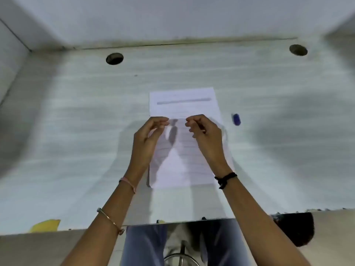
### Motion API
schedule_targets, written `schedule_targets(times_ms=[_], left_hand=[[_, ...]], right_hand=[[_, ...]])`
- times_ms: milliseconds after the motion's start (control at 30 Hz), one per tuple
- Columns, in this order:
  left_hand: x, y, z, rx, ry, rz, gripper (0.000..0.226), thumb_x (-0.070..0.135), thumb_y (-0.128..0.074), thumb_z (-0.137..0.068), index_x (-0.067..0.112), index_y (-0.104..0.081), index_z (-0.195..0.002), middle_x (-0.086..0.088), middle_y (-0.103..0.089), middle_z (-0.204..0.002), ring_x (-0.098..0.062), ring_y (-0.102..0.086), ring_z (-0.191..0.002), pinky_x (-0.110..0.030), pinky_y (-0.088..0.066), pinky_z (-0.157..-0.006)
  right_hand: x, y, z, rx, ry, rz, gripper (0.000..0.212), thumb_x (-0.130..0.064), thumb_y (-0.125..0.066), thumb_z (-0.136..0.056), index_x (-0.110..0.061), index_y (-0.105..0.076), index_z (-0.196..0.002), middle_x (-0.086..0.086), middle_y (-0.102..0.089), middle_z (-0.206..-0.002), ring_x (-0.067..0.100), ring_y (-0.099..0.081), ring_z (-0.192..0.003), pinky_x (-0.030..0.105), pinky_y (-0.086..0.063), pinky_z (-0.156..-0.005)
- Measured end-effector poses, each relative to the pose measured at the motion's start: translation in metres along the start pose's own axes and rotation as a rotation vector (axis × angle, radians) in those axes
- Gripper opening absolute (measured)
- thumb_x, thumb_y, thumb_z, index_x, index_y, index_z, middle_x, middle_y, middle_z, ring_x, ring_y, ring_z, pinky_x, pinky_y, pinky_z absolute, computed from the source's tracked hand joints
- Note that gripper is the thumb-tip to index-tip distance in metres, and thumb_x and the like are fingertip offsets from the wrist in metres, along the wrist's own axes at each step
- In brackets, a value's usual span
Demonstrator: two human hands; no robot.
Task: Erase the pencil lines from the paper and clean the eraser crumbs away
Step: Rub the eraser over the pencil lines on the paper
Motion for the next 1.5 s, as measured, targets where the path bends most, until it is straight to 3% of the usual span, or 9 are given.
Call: schedule_targets(times_ms=[267,500,733,900,1000,1100,1200,1367,1500], left_hand=[[-0.026,0.006,0.012,-0.101,-0.117,-0.086,0.027,0.017,-0.055,-0.093,0.016,-0.062,-0.120,0.004,-0.063,-0.126,-0.009,-0.056,-0.121,-0.023,-0.043,-0.102],[-0.034,0.008,0.035,-0.142,-0.224,-0.600,0.055,0.017,-0.060,-0.093,0.018,-0.041,-0.145,-0.001,-0.035,-0.156,-0.017,-0.026,-0.145,-0.029,-0.020,-0.114],[-0.033,0.006,0.037,-0.180,-0.218,-0.689,0.050,0.022,-0.057,-0.095,0.024,-0.045,-0.144,0.007,-0.032,-0.157,-0.006,-0.021,-0.146,-0.027,-0.003,-0.118],[-0.040,0.006,0.033,-0.157,-0.273,-0.753,0.048,0.031,-0.056,-0.096,0.028,-0.046,-0.143,0.009,-0.033,-0.156,-0.005,-0.025,-0.145,-0.028,-0.006,-0.118],[-0.042,0.005,0.032,-0.151,-0.293,-0.808,0.052,0.046,-0.050,-0.095,0.030,-0.044,-0.144,0.012,-0.032,-0.156,-0.004,-0.025,-0.144,-0.026,-0.005,-0.117],[-0.042,0.003,0.034,-0.170,-0.299,-0.850,0.075,0.067,-0.027,-0.081,0.032,-0.042,-0.145,0.013,-0.030,-0.157,-0.003,-0.025,-0.144,-0.025,-0.004,-0.116],[-0.044,0.001,0.035,-0.152,-0.323,-0.887,0.081,0.071,-0.019,-0.079,0.031,-0.043,-0.145,0.012,-0.031,-0.157,-0.005,-0.026,-0.144,-0.030,-0.007,-0.118],[-0.044,-0.002,0.037,-0.127,-0.318,-0.966,0.080,0.073,-0.016,-0.082,0.031,-0.040,-0.147,0.010,-0.030,-0.158,-0.007,-0.026,-0.145,-0.036,-0.010,-0.120],[-0.041,-0.008,0.044,-0.111,-0.284,-0.995,0.084,0.074,-0.011,-0.081,0.031,-0.036,-0.149,0.010,-0.025,-0.159,-0.007,-0.021,-0.147,-0.038,-0.006,-0.120]], right_hand=[[0.017,-0.003,0.007,0.034,0.213,0.136,0.012,-0.010,-0.055,-0.092,-0.008,-0.067,-0.095,0.005,-0.071,-0.091,0.017,-0.063,-0.080,0.014,-0.047,-0.067],[0.024,-0.002,0.014,-0.099,0.359,0.411,0.021,-0.006,-0.056,-0.091,-0.006,-0.063,-0.111,0.009,-0.065,-0.108,0.013,-0.058,-0.092,0.002,-0.041,-0.079],[0.031,0.007,0.032,-0.188,0.497,0.499,0.032,-0.006,-0.056,-0.093,-0.006,-0.057,-0.125,0.006,-0.062,-0.121,0.015,-0.057,-0.112,0.022,-0.042,-0.099],[0.034,0.037,0.016,0.151,0.498,0.652,0.026,-0.009,-0.054,-0.091,-0.009,-0.061,-0.117,0.007,-0.060,-0.120,0.018,-0.055,-0.112,0.019,-0.042,-0.088],[0.038,0.056,0.004,0.362,0.428,0.804,0.029,-0.008,-0.058,-0.087,-0.007,-0.062,-0.116,0.010,-0.053,-0.130,0.026,-0.045,-0.124,0.036,-0.043,-0.098],[0.048,0.067,-0.011,0.359,0.326,0.766,0.035,-0.007,-0.055,-0.089,-0.007,-0.060,-0.123,0.013,-0.045,-0.142,0.030,-0.036,-0.134,0.037,-0.036,-0.105],[0.056,0.072,-0.020,0.341,0.261,0.637,0.036,0.001,-0.045,-0.090,-0.004,-0.062,-0.122,0.009,-0.050,-0.140,0.027,-0.046,-0.127,0.027,-0.040,-0.100],[0.053,0.081,-0.029,0.413,0.264,0.481,0.026,0.003,-0.053,-0.086,-0.004,-0.072,-0.103,0.007,-0.066,-0.117,0.022,-0.059,-0.108,0.013,-0.039,-0.087],[0.051,0.086,-0.029,0.438,0.304,0.386,0.021,0.006,-0.057,-0.079,-0.005,-0.073,-0.089,0.006,-0.073,-0.097,0.020,-0.066,-0.092,0.024,-0.050,-0.084]])
Point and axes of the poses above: each hand's wrist, its own z-axis away from the middle knuckle, its own y-axis out of the back of the hand, x = y × z, the point moved 1 cm from there along -z, towards the middle knuckle
